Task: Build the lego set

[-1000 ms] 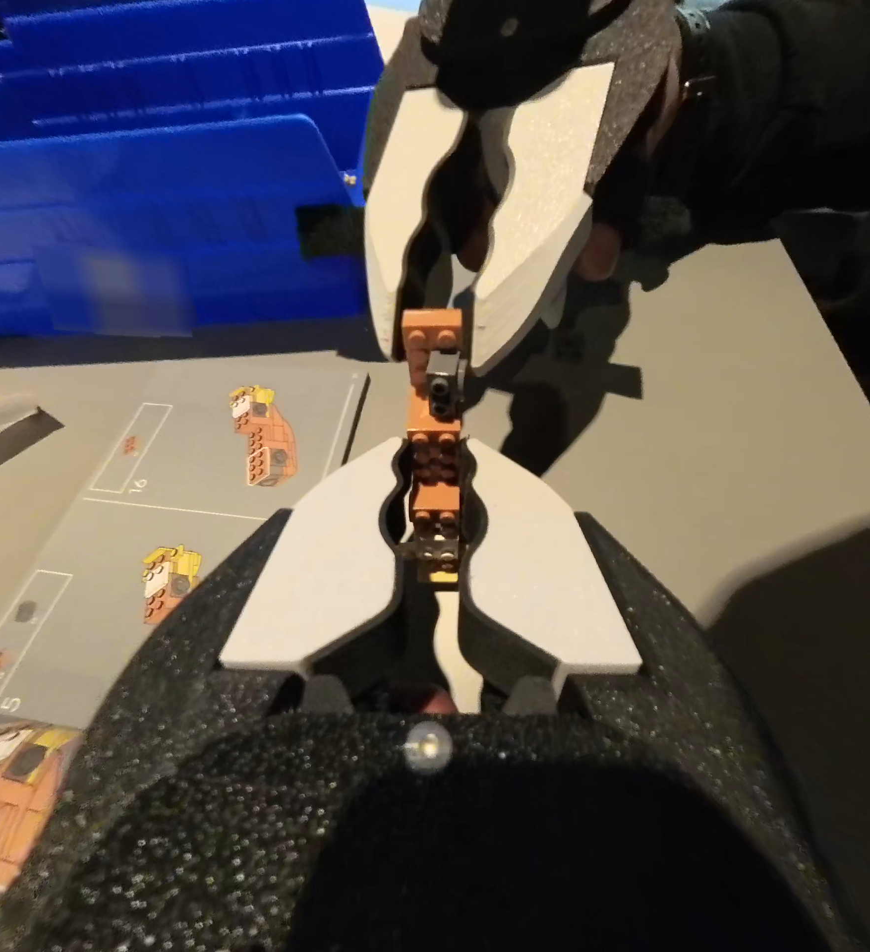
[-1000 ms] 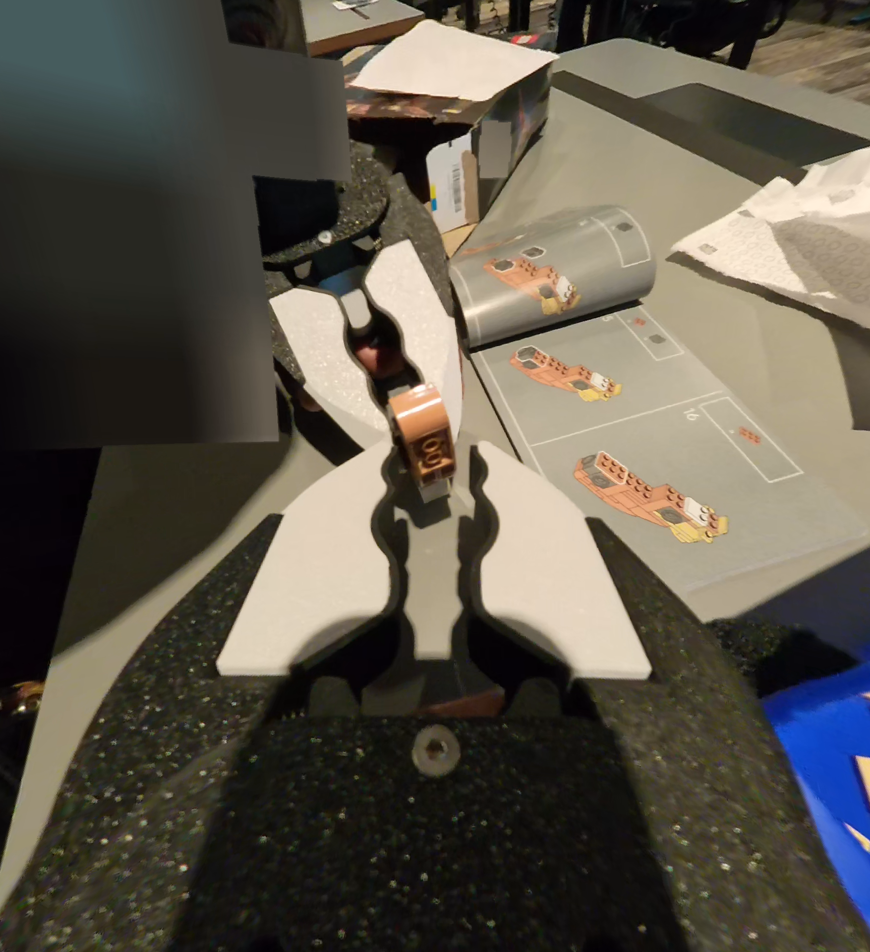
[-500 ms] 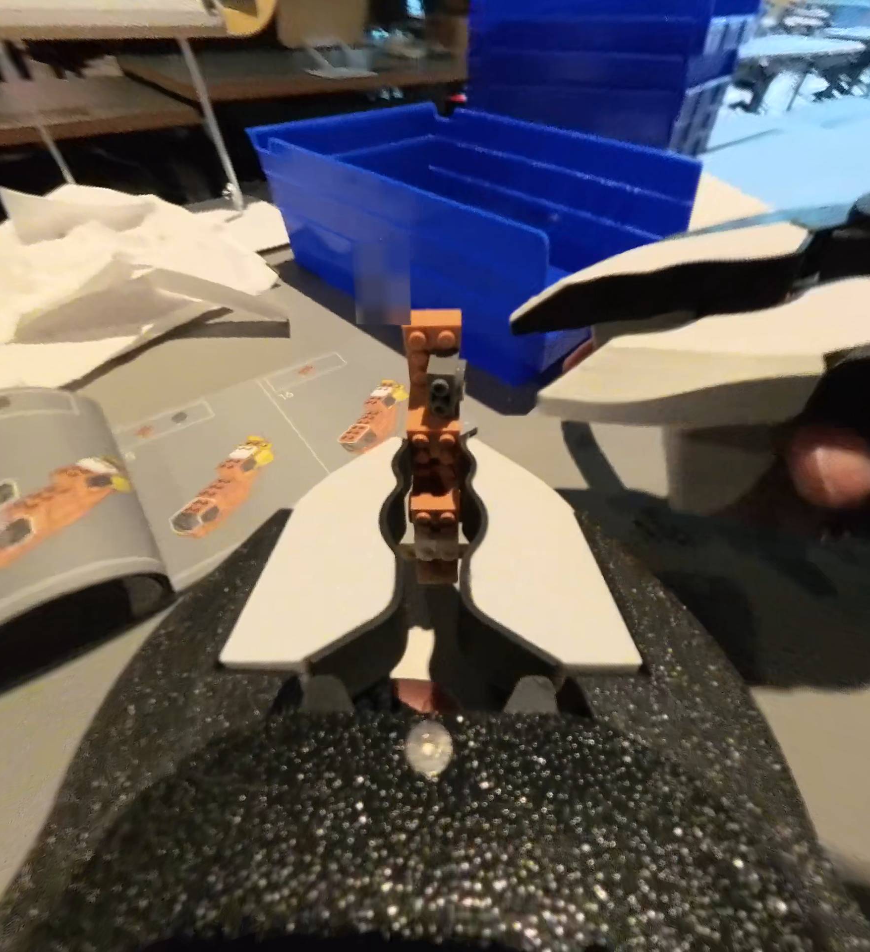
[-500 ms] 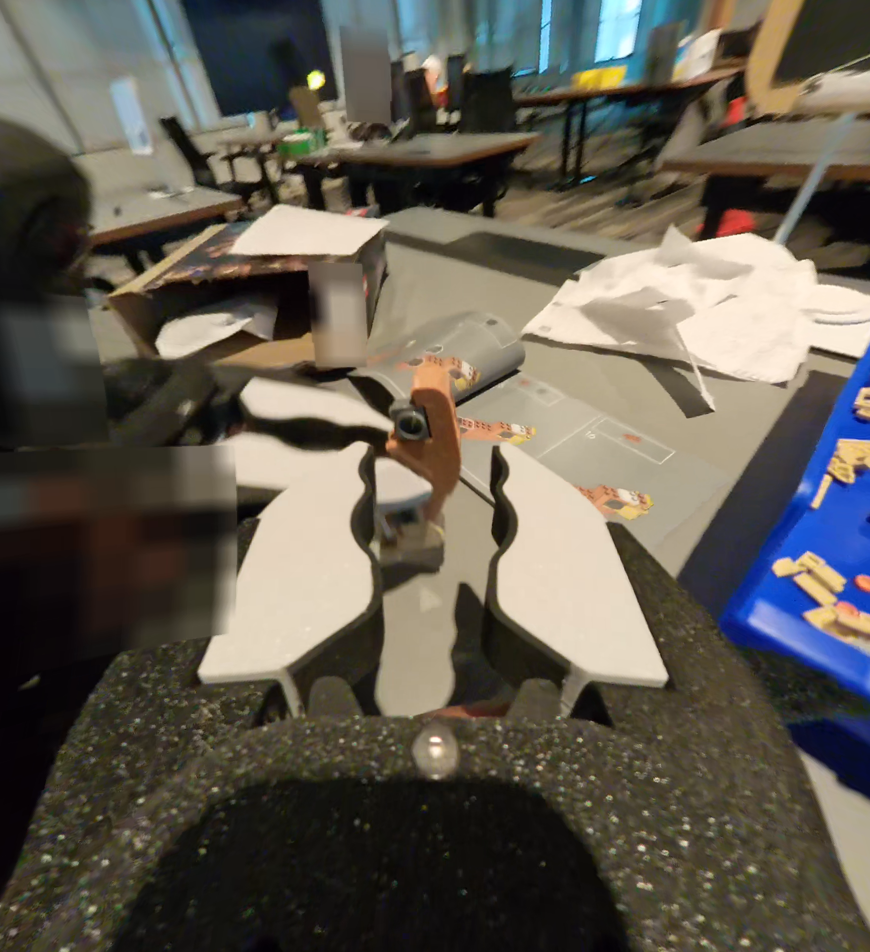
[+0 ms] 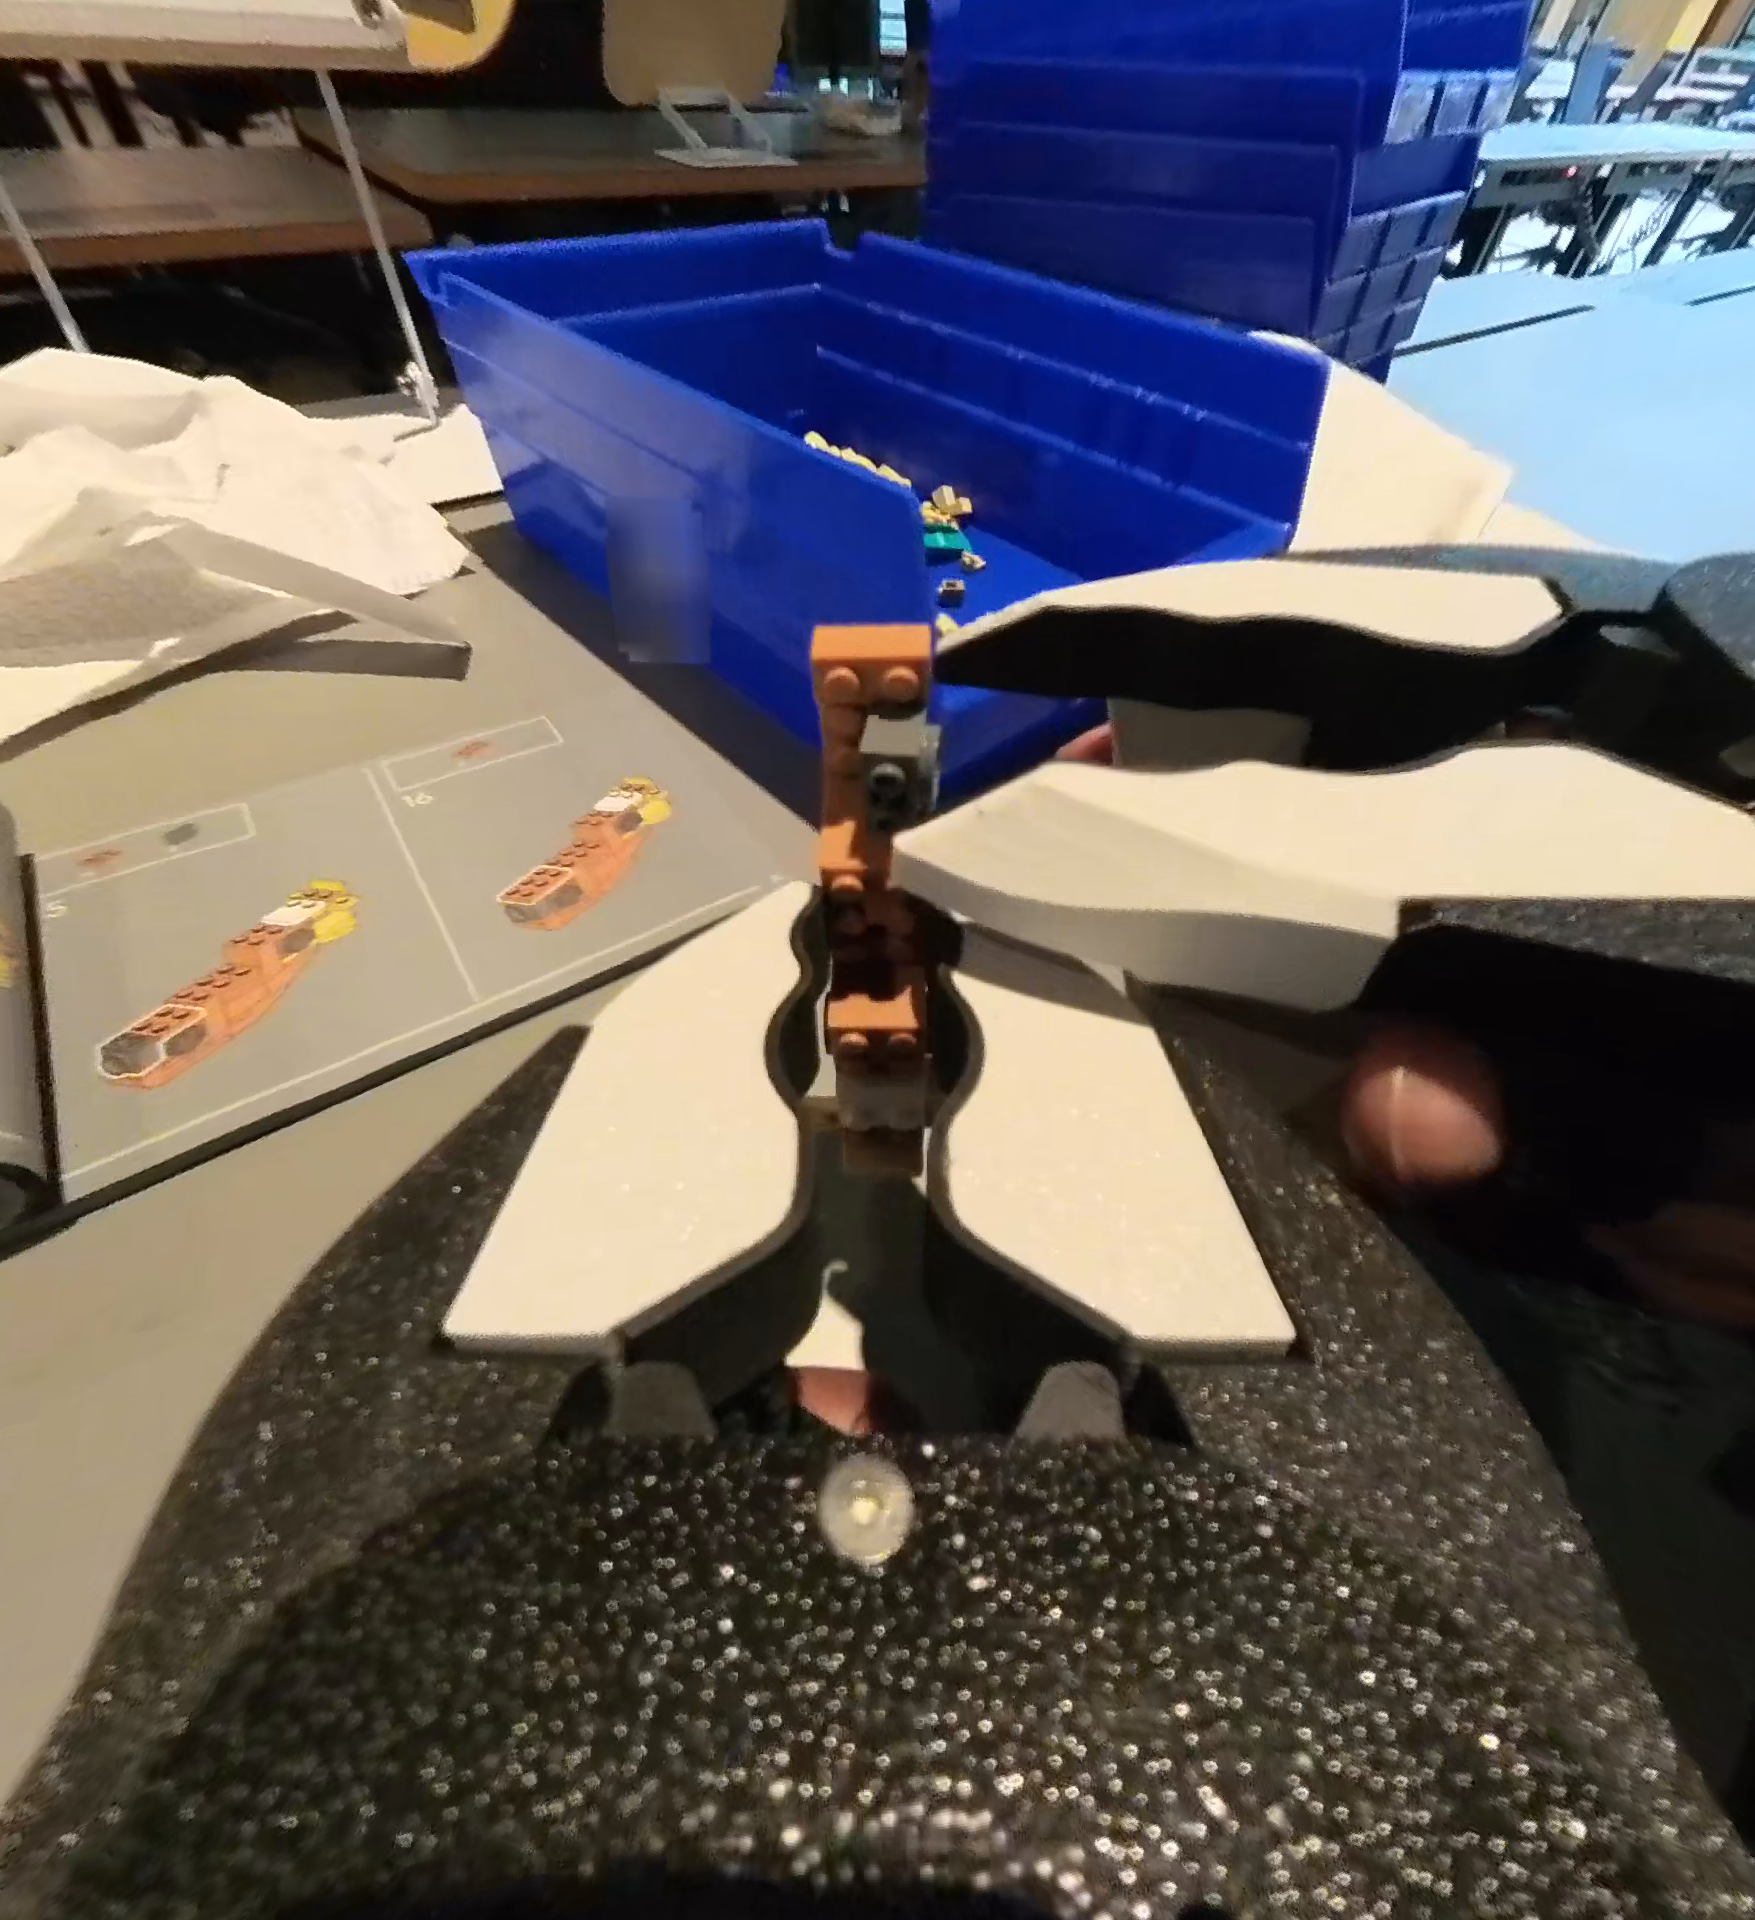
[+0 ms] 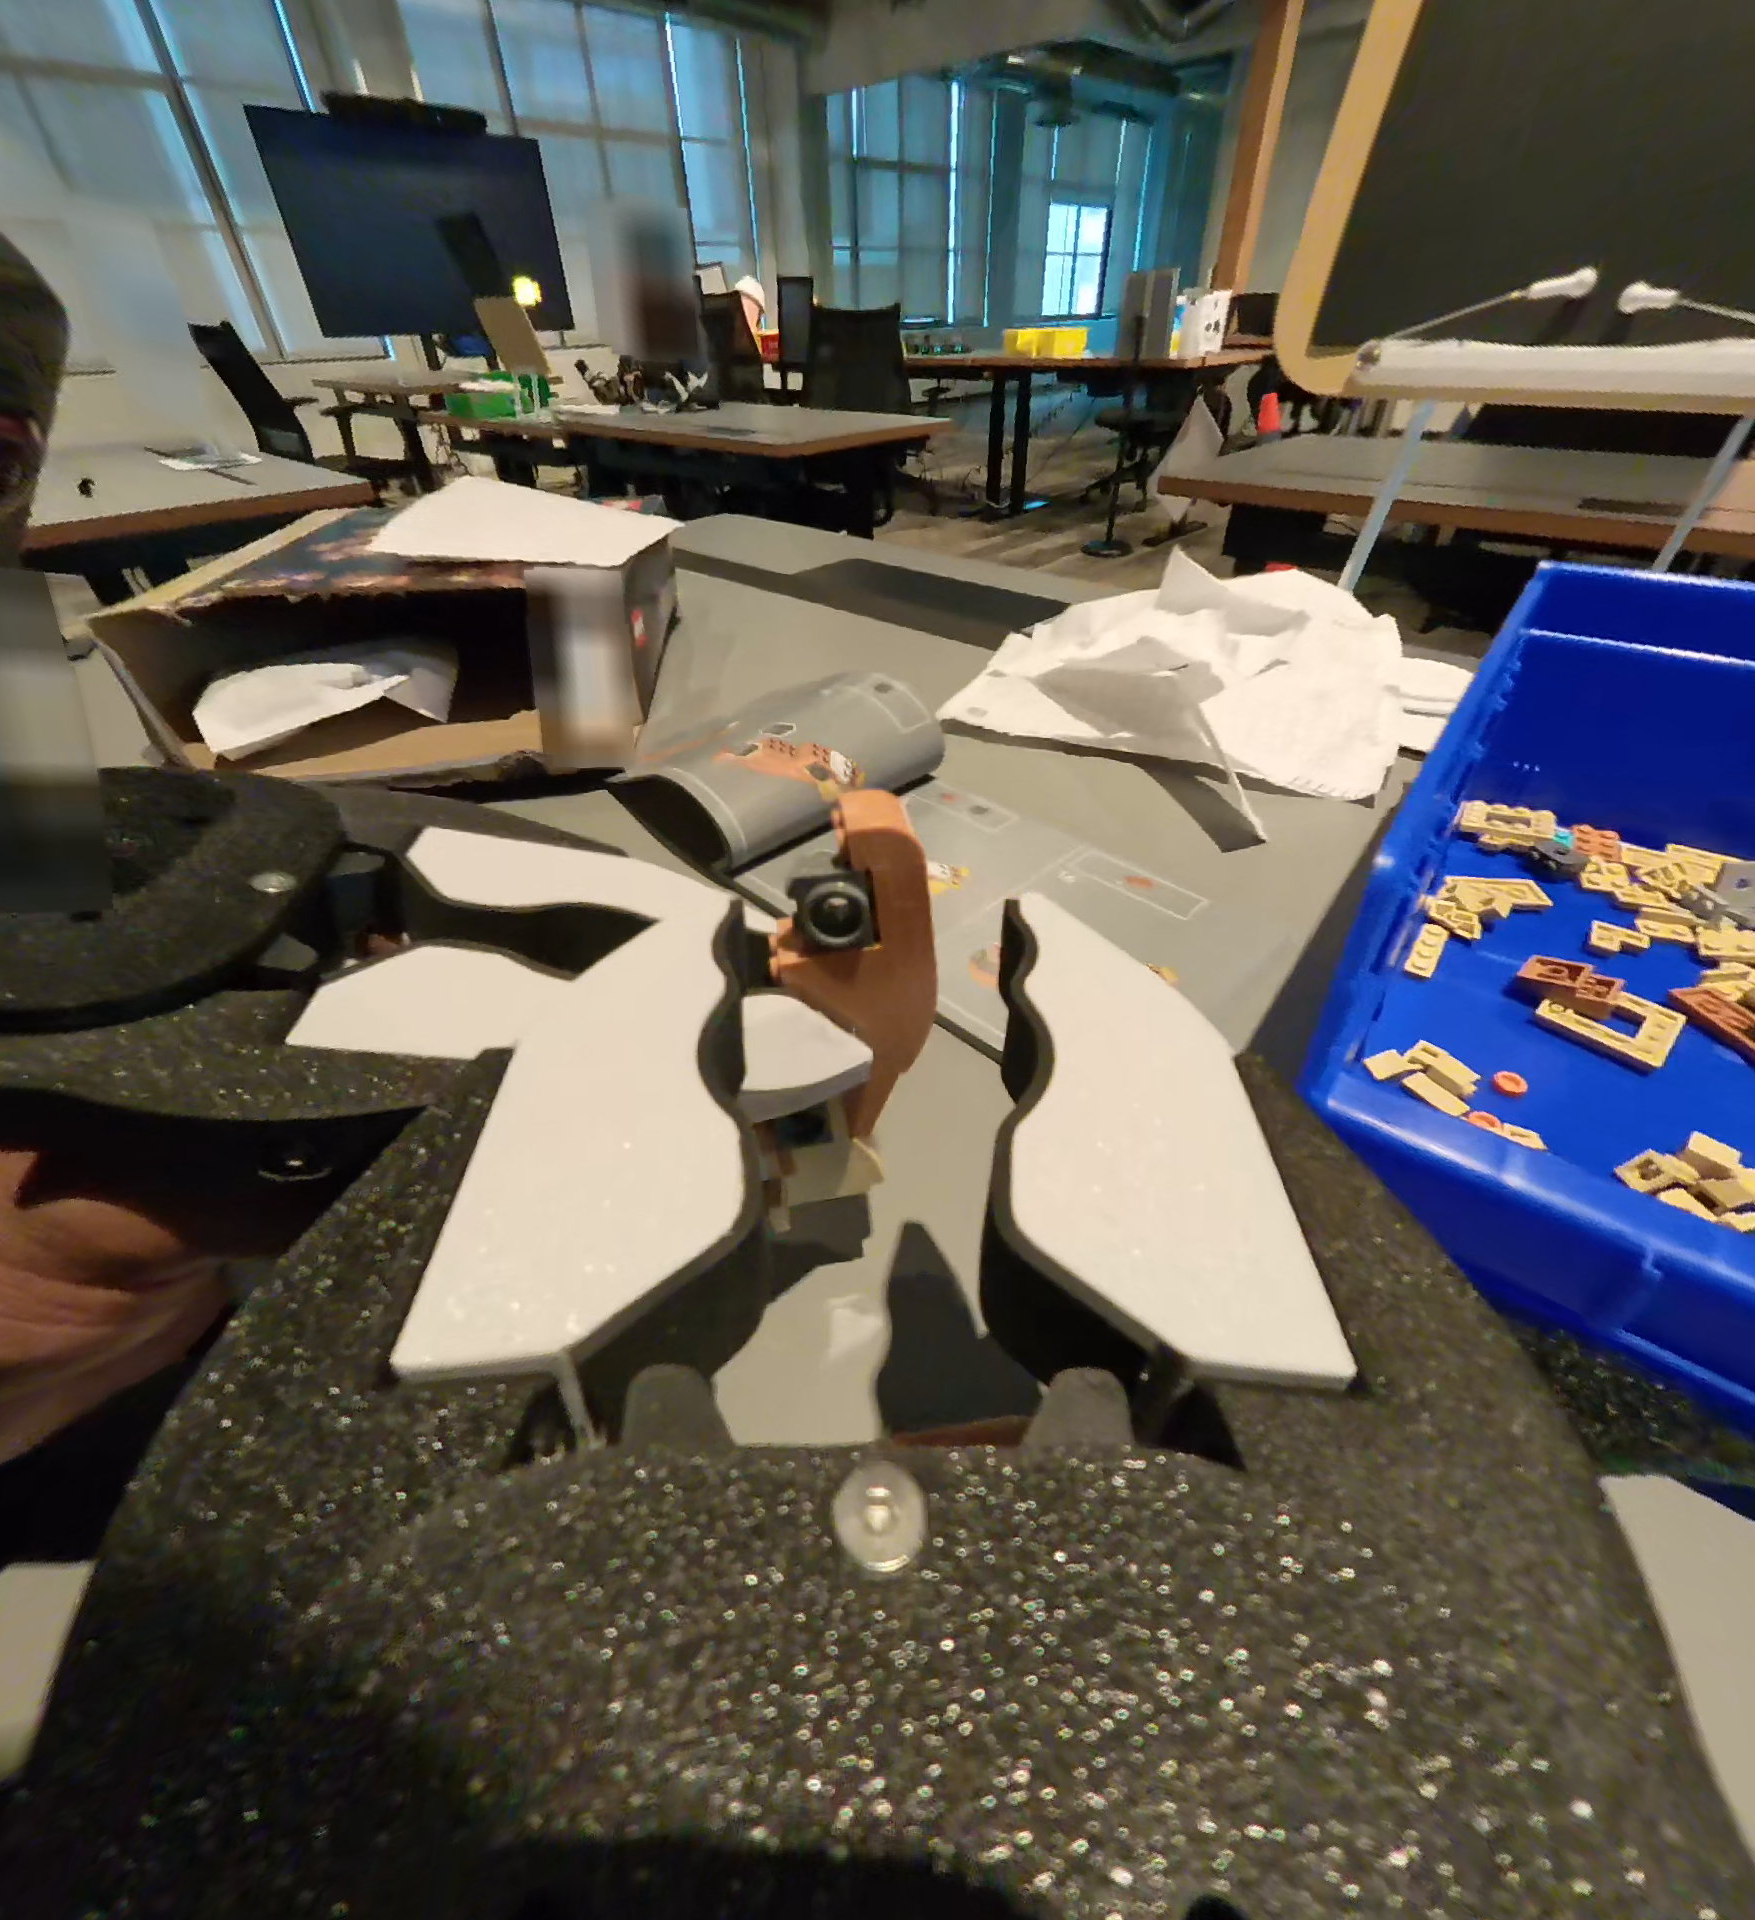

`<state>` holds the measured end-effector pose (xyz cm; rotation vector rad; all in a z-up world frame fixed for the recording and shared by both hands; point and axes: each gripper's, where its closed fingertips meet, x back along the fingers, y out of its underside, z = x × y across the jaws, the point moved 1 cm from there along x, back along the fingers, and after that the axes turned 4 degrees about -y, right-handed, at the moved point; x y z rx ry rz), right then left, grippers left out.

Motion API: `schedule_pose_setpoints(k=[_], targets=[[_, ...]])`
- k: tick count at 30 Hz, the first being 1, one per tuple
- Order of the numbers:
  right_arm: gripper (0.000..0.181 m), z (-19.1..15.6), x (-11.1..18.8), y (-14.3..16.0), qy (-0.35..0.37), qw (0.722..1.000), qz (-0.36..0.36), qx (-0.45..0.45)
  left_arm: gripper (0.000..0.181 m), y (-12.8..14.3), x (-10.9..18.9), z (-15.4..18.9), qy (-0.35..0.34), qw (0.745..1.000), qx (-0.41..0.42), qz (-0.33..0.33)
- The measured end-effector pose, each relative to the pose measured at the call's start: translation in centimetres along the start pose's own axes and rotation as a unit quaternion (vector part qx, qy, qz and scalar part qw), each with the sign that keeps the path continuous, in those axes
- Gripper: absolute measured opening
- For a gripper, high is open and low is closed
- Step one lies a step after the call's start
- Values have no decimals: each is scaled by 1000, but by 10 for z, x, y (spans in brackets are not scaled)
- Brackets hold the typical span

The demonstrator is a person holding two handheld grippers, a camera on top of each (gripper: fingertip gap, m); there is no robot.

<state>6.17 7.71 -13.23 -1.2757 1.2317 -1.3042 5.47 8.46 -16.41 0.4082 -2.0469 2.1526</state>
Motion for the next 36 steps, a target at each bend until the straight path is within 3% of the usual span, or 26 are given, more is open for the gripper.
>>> schedule_pose_setpoints(k=[16,36], targets=[[34,16,-1,12,13,999,-29,-1,17,8,-21,4,26,998,12,-48],[26,17,2,17,-4,999,-33,-24,16,13,-17,16,61,996,-3,-64]])
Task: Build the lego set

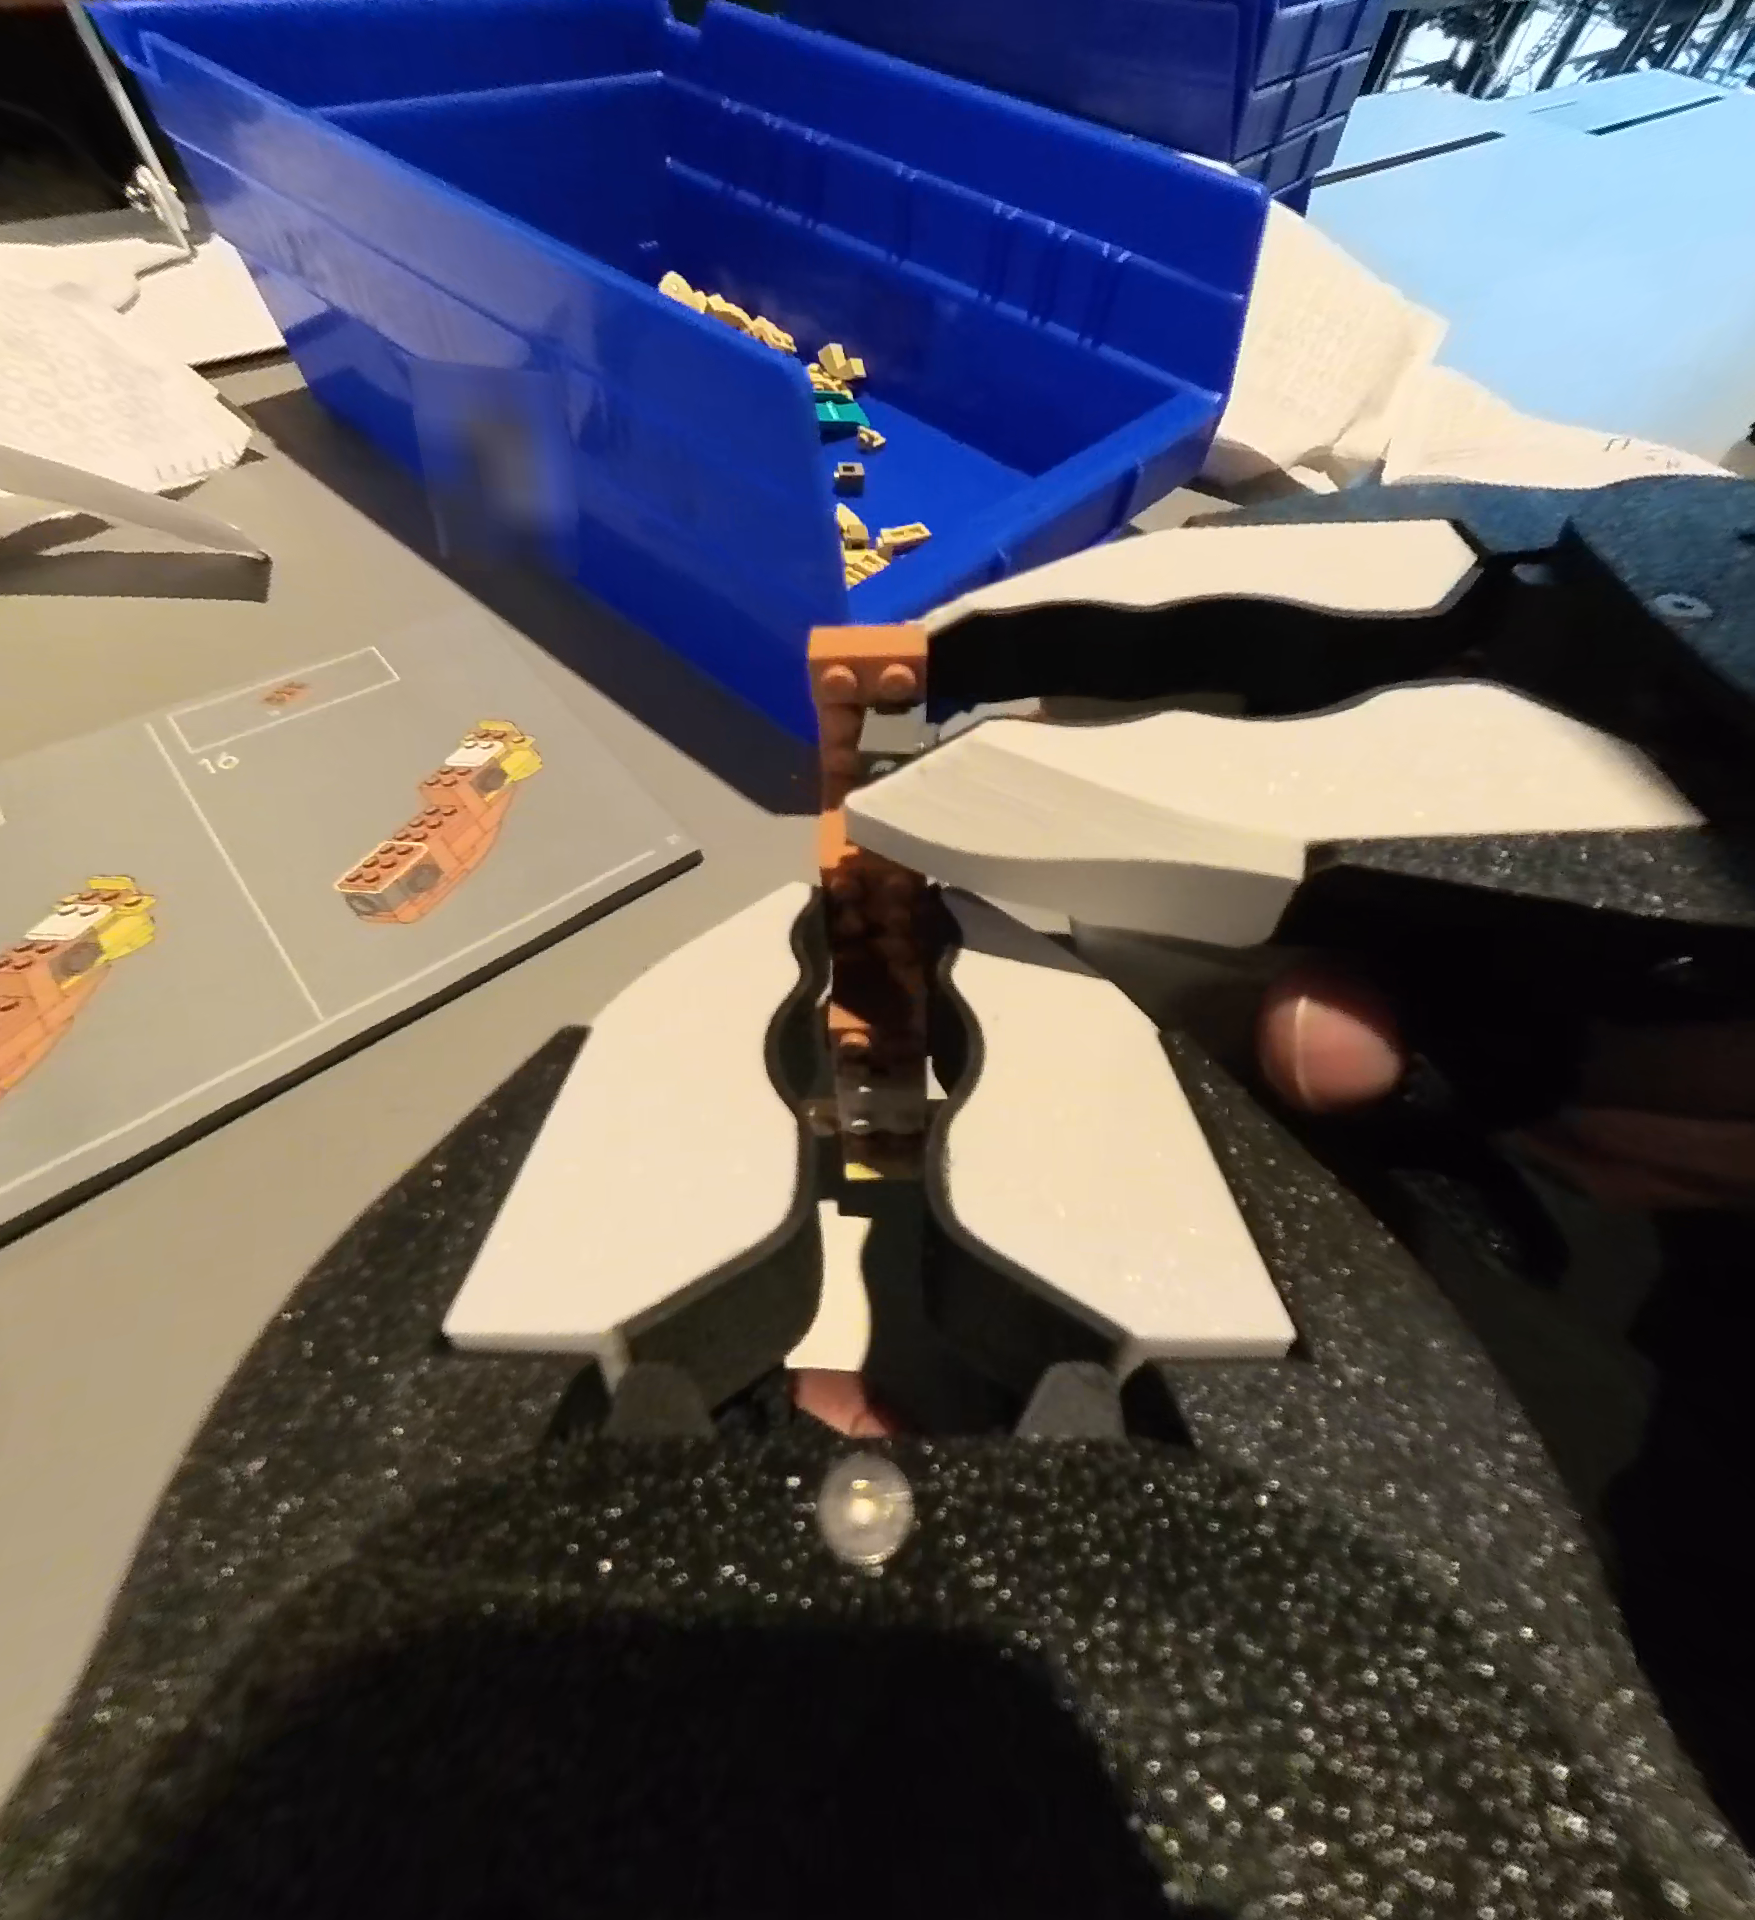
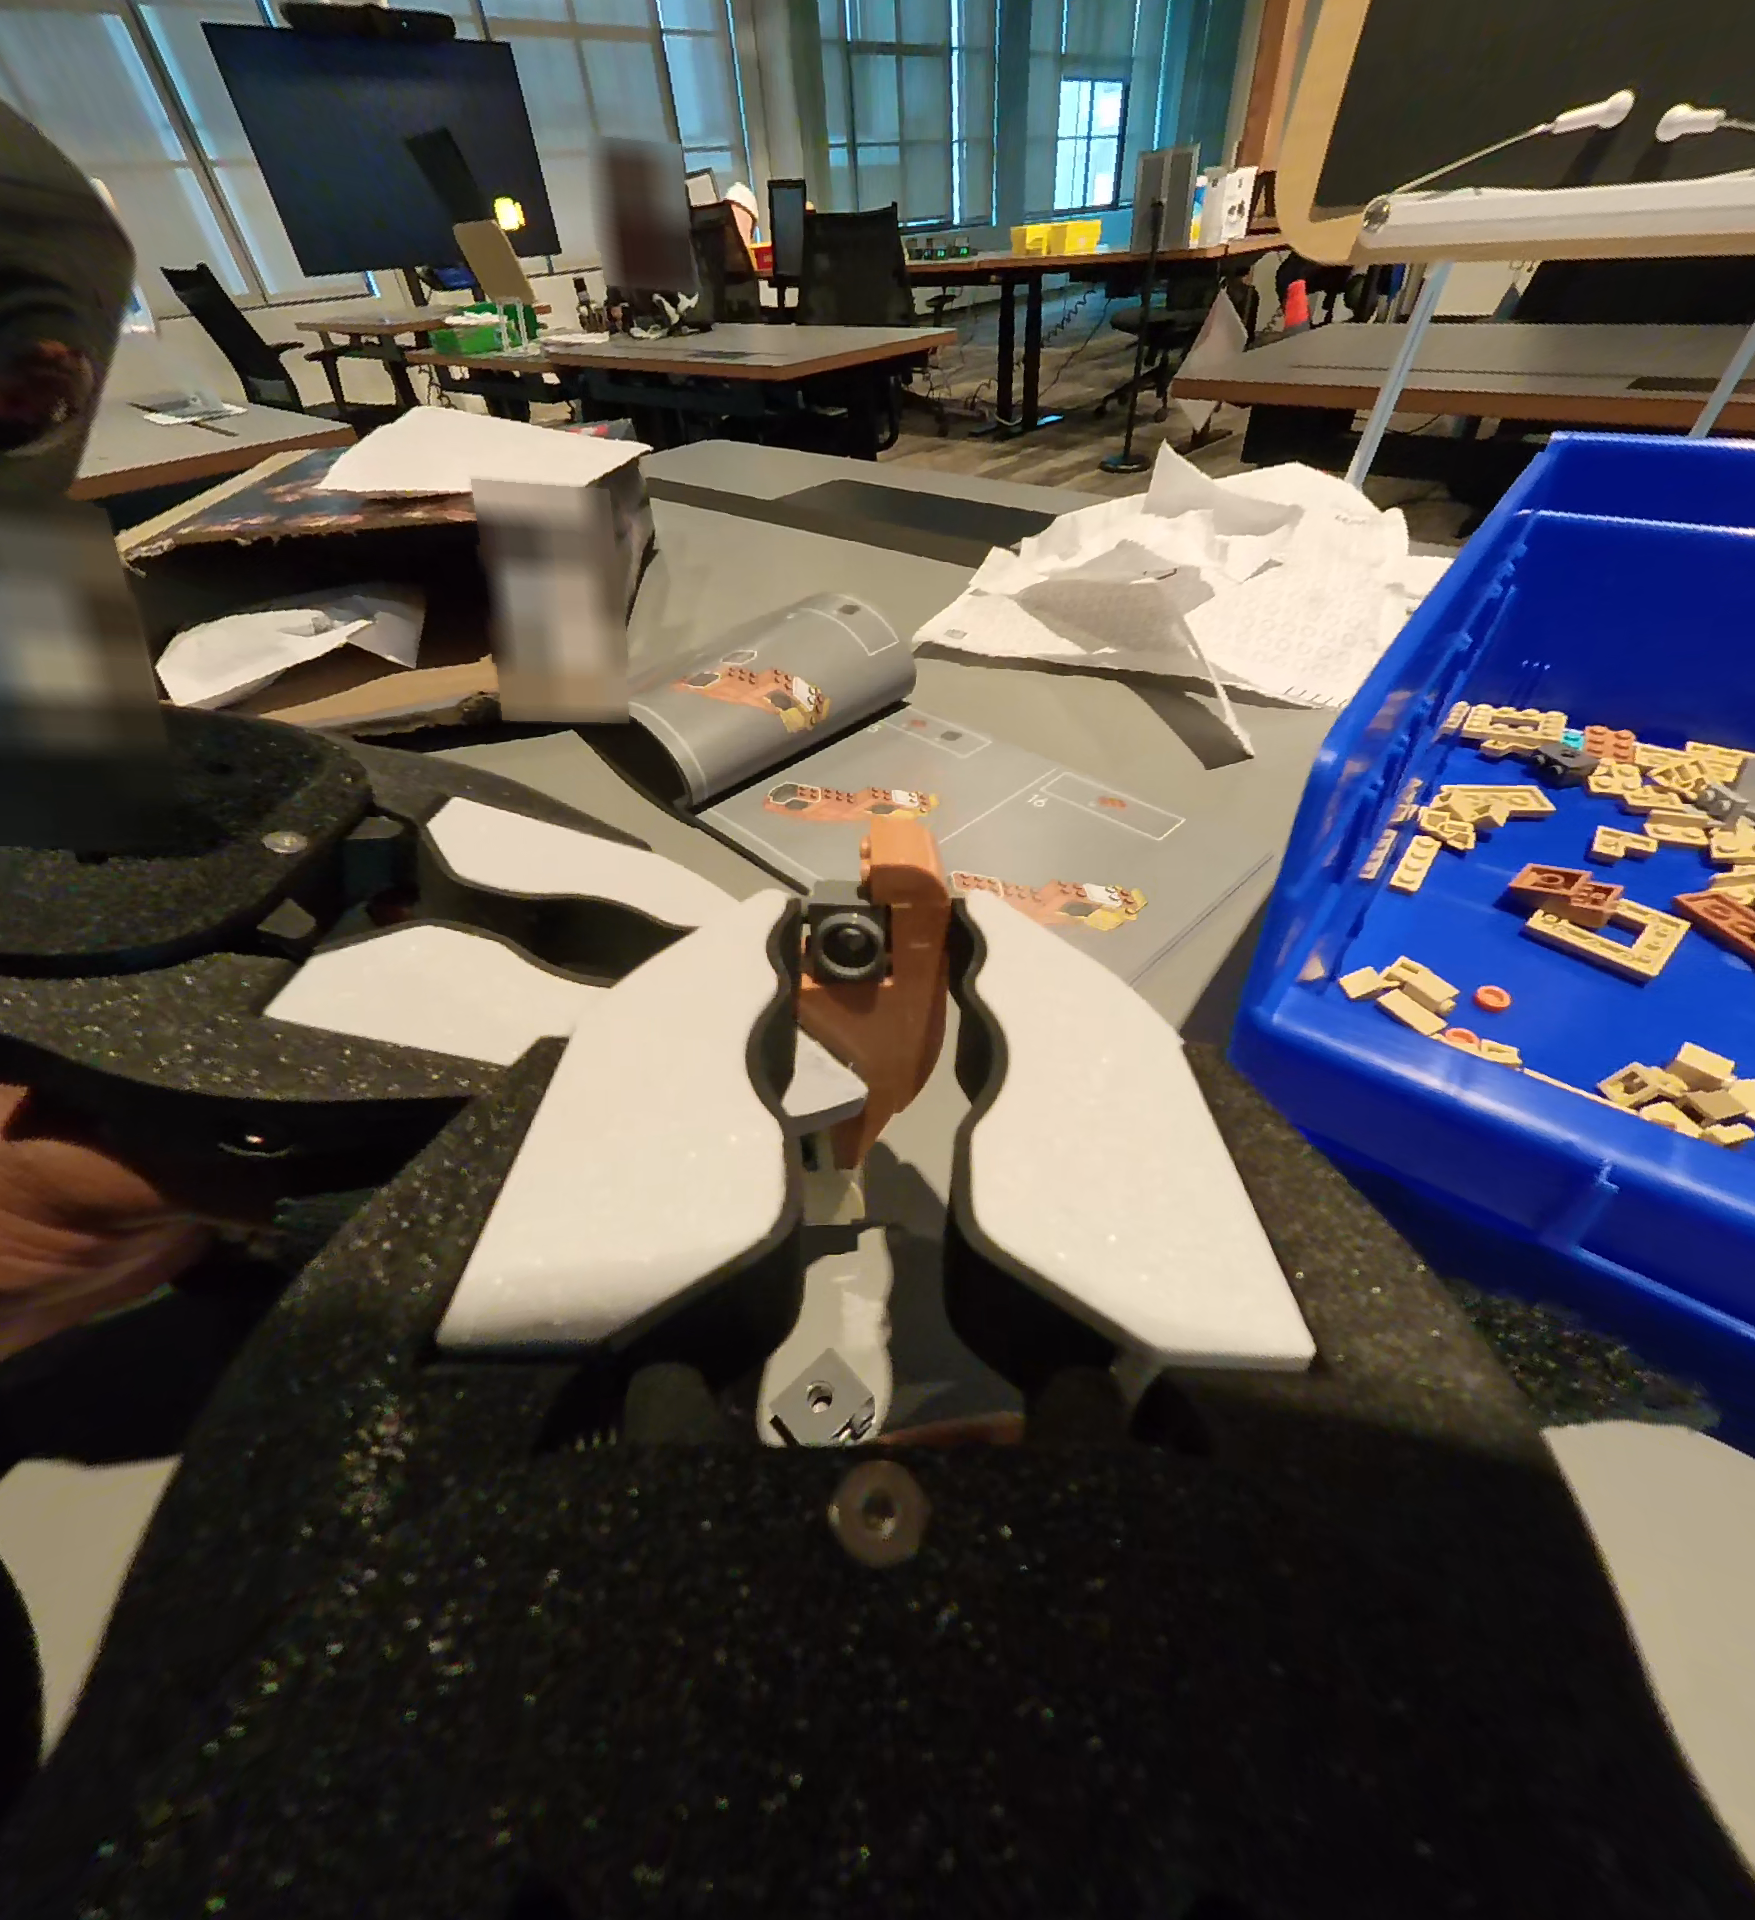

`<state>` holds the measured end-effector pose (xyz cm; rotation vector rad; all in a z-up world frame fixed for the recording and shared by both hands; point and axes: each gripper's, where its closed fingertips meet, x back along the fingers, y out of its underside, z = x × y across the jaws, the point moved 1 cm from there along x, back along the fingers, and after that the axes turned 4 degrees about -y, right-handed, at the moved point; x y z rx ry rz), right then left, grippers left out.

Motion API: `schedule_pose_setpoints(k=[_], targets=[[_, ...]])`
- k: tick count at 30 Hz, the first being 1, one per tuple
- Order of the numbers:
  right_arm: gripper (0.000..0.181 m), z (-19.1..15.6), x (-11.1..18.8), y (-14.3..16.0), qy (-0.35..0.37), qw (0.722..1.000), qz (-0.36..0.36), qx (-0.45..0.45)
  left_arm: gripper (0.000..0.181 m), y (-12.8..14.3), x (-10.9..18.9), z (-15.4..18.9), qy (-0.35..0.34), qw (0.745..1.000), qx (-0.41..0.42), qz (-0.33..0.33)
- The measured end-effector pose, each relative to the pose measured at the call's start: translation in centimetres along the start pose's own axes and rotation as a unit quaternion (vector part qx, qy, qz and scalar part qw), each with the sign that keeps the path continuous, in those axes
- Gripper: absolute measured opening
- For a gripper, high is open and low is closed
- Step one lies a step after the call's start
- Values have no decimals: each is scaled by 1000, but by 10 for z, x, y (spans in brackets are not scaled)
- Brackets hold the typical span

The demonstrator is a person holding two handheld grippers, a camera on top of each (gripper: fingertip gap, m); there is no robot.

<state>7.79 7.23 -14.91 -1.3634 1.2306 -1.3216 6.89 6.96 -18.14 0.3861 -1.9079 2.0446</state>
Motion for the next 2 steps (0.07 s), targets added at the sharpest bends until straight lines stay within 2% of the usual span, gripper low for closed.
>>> schedule_pose_setpoints(k=[2], targets=[[26,-1,0,1,-3,1000,-3,1,16,1,1,0,5,1000,1,-3]])
